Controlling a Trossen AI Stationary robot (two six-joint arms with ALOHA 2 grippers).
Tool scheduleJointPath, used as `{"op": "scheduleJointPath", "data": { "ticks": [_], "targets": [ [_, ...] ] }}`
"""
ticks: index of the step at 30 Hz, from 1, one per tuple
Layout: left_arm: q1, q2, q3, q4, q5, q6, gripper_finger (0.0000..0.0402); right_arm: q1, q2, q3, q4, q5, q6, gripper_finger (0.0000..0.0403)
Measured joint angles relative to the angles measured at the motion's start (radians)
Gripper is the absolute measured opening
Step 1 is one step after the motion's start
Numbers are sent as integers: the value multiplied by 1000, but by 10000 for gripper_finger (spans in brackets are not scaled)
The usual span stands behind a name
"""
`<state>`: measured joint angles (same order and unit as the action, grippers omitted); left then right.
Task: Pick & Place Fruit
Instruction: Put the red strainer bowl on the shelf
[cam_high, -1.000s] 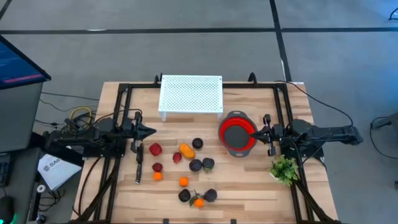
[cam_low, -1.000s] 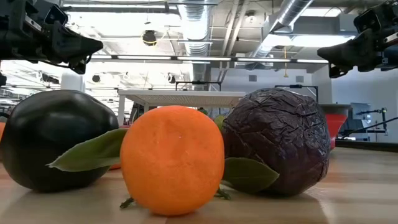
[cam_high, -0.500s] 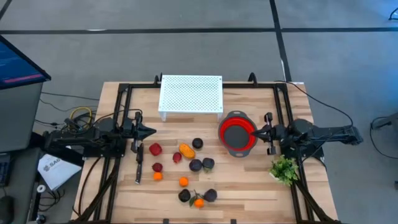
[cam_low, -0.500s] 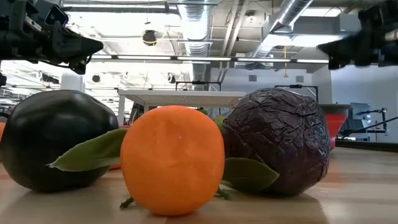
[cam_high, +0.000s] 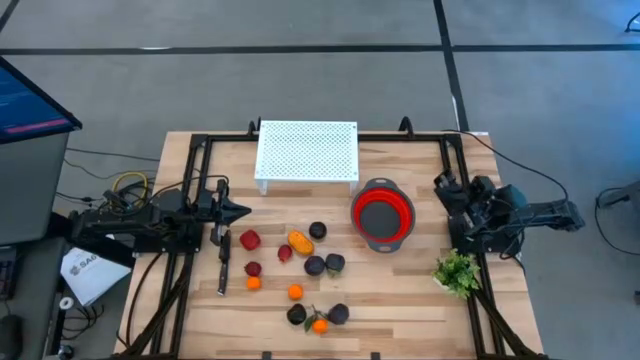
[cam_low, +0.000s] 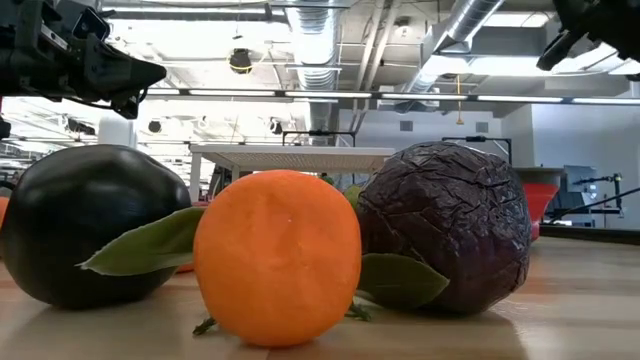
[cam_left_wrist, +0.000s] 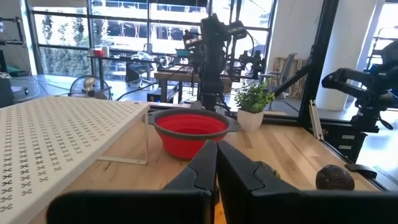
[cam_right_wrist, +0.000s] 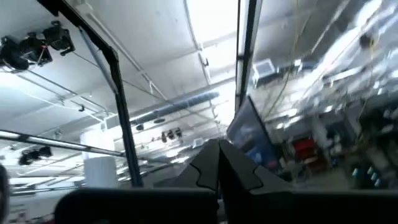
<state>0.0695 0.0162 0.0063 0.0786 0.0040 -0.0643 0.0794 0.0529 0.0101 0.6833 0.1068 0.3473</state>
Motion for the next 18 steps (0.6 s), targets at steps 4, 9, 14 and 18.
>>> {"op": "scheduleJointPath", "data": {
  "ticks": [4,9,14,18],
  "targets": [
    [0,0,0,3,0,0,7,50,204,0,10,70,85,0],
    [0,0,0,19,0,0,7,115,529,38,62,180,195,0],
    [0,0,0,21,0,-19,7,111,821,140,52,177,280,0],
    [0,0,0,22,0,-80,7,115,978,330,-156,90,277,16]
  ]
}}
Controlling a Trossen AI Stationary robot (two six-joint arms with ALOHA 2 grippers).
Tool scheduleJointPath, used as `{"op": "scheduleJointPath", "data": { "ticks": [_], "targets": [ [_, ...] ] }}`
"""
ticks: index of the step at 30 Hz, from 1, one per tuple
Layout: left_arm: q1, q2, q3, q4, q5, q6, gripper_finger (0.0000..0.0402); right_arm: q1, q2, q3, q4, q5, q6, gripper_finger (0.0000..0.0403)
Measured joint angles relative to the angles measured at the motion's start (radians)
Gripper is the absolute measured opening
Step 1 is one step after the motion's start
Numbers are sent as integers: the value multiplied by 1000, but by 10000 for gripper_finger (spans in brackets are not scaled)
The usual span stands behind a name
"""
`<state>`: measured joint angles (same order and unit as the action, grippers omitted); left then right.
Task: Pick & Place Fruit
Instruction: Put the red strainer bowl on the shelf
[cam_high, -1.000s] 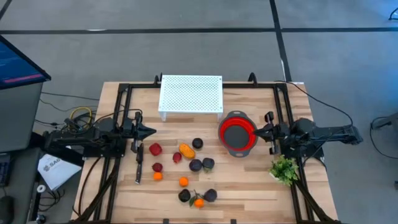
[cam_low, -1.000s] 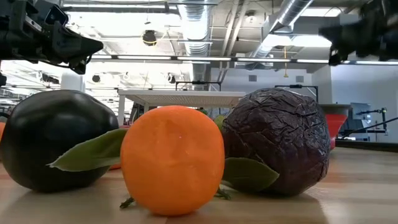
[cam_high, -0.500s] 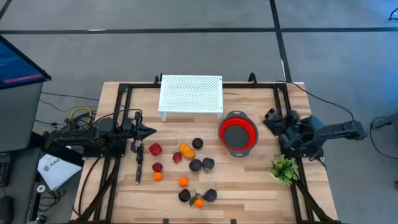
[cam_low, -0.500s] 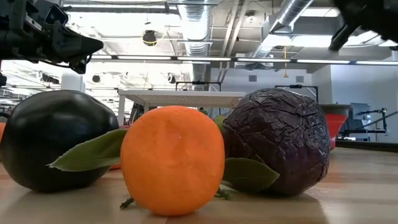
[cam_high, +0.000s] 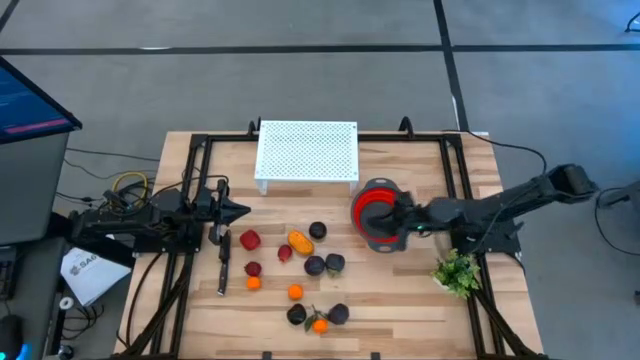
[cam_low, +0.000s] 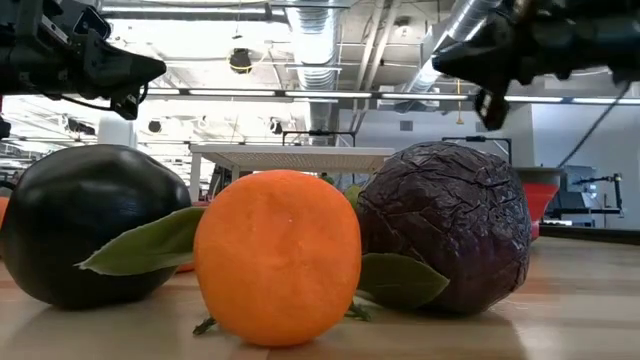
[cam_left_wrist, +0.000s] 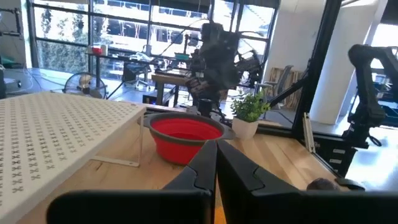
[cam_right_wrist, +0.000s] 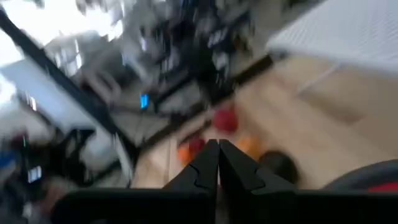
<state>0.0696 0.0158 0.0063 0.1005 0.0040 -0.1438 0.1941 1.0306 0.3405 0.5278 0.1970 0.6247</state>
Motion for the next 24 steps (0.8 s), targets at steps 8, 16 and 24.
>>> {"op": "scheduleJointPath", "data": {
  "ticks": [8,16,24],
  "targets": [
    [0,0,0,5,0,-48,7,15,288,593,-1181,52,97,108],
    [0,0,0,5,0,-65,7,-169,462,814,-1838,152,182,196],
    [0,0,0,6,0,-96,7,-397,452,753,-1799,96,18,214]
  ]
}}
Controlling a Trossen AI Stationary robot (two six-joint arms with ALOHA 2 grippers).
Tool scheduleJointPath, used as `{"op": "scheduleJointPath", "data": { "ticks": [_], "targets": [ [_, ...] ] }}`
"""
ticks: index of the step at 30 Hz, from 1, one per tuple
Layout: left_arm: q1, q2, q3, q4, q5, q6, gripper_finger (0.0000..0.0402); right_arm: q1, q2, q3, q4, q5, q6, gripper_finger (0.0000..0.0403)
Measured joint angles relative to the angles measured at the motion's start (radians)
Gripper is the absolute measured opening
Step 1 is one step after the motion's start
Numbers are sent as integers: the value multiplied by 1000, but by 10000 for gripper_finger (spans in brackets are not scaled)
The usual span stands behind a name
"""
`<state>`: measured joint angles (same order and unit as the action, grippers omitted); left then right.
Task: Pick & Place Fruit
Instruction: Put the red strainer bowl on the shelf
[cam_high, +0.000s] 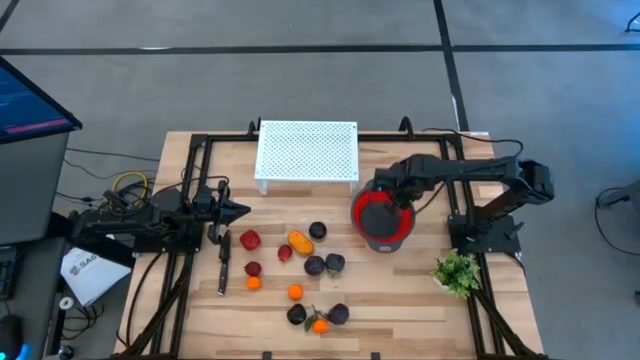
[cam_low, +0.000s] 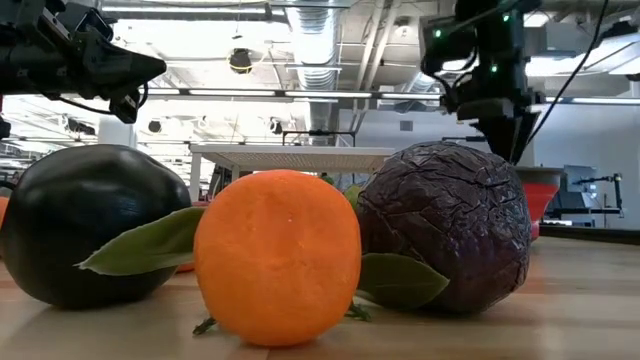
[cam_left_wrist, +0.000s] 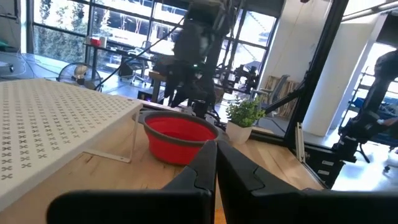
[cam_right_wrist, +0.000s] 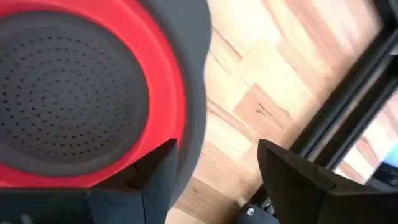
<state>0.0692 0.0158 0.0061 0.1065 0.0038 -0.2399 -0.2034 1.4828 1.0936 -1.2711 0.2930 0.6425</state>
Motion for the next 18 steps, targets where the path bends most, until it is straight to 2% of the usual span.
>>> {"op": "scheduleJointPath", "data": {
  "ticks": [3,10,18],
  "targets": [
    [0,0,0,2,0,-25,7,-61,2,-39,76,-84,-75,205],
    [0,0,0,6,0,-30,7,-139,6,-114,172,-102,-147,168],
    [0,0,0,7,0,-30,7,-159,6,-169,264,-191,-200,96]
  ]
}}
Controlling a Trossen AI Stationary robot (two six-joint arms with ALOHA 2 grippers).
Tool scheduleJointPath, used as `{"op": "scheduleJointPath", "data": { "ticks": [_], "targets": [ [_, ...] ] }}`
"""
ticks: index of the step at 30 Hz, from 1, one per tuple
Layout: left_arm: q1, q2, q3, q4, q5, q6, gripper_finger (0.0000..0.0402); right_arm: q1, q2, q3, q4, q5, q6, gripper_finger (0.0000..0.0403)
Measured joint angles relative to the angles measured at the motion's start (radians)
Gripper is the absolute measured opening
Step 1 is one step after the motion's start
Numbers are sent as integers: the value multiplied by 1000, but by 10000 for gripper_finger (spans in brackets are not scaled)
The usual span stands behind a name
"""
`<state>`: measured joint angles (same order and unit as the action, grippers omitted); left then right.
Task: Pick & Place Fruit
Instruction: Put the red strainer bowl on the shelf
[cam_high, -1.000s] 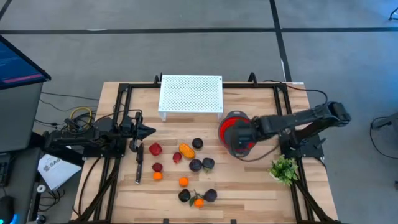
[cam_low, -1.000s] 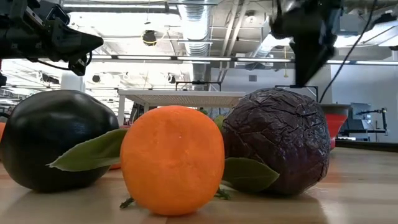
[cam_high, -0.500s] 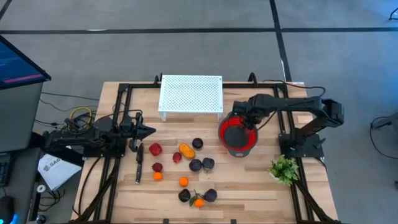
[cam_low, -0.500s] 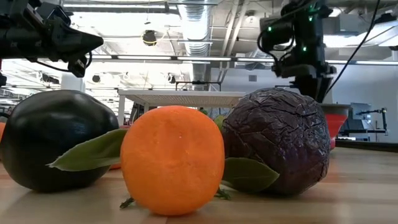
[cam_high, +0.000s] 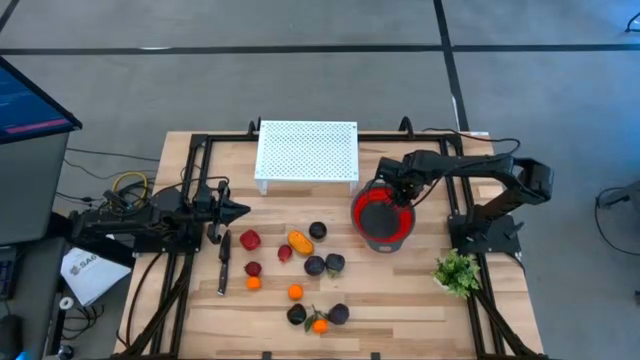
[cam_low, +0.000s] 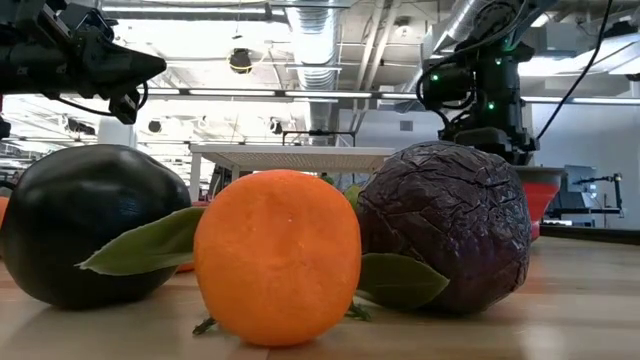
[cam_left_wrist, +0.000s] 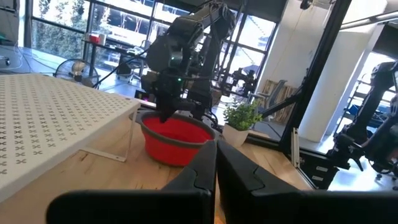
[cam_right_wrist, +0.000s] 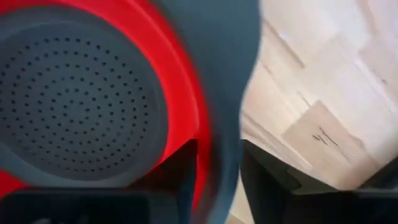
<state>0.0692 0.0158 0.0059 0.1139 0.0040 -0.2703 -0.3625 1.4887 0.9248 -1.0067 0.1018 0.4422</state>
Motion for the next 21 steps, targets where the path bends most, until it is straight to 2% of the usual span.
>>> {"op": "scheduleJointPath", "data": {
  "ticks": [6,14,17,21],
  "targets": [
    [0,0,0,0,0,0,7,38,-17,2,-23,-17,7,21],
    [0,0,0,0,0,0,7,179,-129,-5,-107,-239,54,26],
    [0,0,0,0,0,0,7,254,-179,3,-89,-301,111,11],
    [0,0,0,2,0,0,7,356,-222,35,43,-317,170,19]
  ]
}}
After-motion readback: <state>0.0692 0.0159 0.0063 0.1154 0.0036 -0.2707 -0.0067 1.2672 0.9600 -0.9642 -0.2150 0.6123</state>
